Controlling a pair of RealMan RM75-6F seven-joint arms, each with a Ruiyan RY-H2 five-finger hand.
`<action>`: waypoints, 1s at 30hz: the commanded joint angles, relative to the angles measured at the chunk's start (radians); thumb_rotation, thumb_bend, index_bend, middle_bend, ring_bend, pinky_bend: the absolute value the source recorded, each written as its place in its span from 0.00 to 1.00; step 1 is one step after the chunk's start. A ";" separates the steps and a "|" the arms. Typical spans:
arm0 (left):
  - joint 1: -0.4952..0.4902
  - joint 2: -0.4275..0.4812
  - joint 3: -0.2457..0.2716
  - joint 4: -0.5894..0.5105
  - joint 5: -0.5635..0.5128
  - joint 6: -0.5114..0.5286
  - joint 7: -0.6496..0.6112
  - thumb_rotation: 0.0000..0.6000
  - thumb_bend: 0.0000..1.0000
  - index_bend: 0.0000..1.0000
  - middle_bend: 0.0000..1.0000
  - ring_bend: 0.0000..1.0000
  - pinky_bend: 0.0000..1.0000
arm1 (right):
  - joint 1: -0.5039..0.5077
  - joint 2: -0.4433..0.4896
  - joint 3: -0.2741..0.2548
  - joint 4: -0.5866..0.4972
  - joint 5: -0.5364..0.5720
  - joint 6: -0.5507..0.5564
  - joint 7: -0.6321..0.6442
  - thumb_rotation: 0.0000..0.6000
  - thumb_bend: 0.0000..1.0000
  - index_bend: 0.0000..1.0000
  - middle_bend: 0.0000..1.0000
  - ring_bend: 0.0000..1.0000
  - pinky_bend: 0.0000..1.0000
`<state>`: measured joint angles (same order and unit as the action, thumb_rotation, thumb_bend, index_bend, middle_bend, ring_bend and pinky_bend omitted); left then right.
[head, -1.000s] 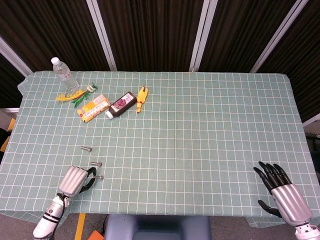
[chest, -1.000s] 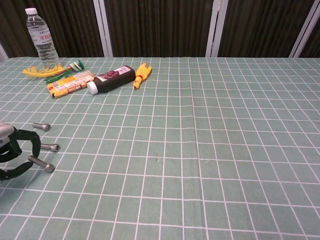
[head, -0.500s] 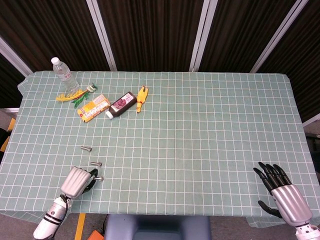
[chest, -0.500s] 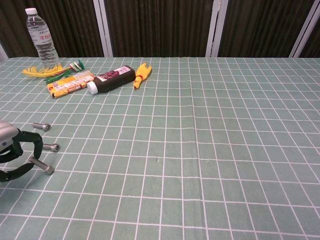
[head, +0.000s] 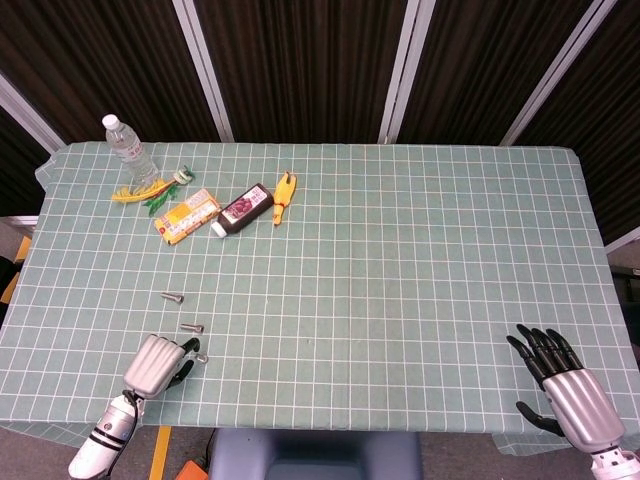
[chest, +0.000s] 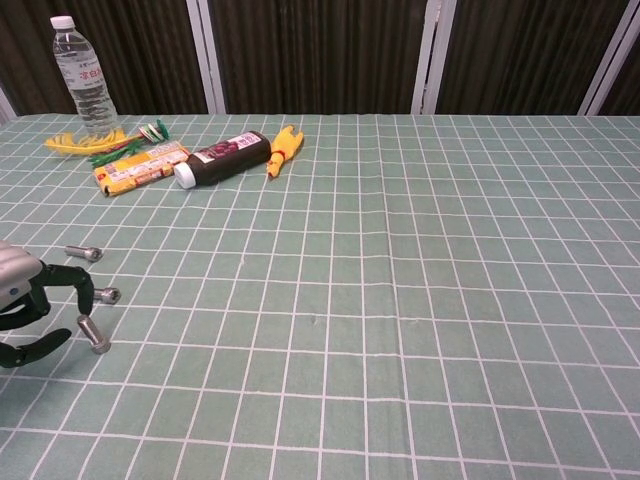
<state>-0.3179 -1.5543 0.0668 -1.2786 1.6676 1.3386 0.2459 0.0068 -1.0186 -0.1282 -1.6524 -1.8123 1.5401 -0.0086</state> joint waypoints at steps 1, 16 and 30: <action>0.000 0.000 0.000 -0.002 0.001 0.001 0.001 1.00 0.41 0.44 1.00 1.00 1.00 | 0.000 0.000 0.000 0.001 0.000 0.001 0.001 1.00 0.31 0.00 0.00 0.00 0.00; 0.014 0.043 -0.079 0.051 -0.080 0.052 -0.208 1.00 0.41 0.41 1.00 1.00 1.00 | -0.002 -0.001 -0.001 0.002 -0.004 0.003 0.000 1.00 0.31 0.00 0.00 0.00 0.00; -0.046 -0.068 -0.090 0.252 -0.137 -0.100 -0.406 1.00 0.41 0.42 1.00 1.00 1.00 | 0.002 -0.013 0.003 -0.003 0.009 -0.018 -0.028 1.00 0.31 0.00 0.00 0.00 0.00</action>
<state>-0.3474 -1.5938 -0.0181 -1.0598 1.5406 1.2583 -0.1423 0.0089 -1.0316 -0.1257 -1.6555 -1.8041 1.5224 -0.0369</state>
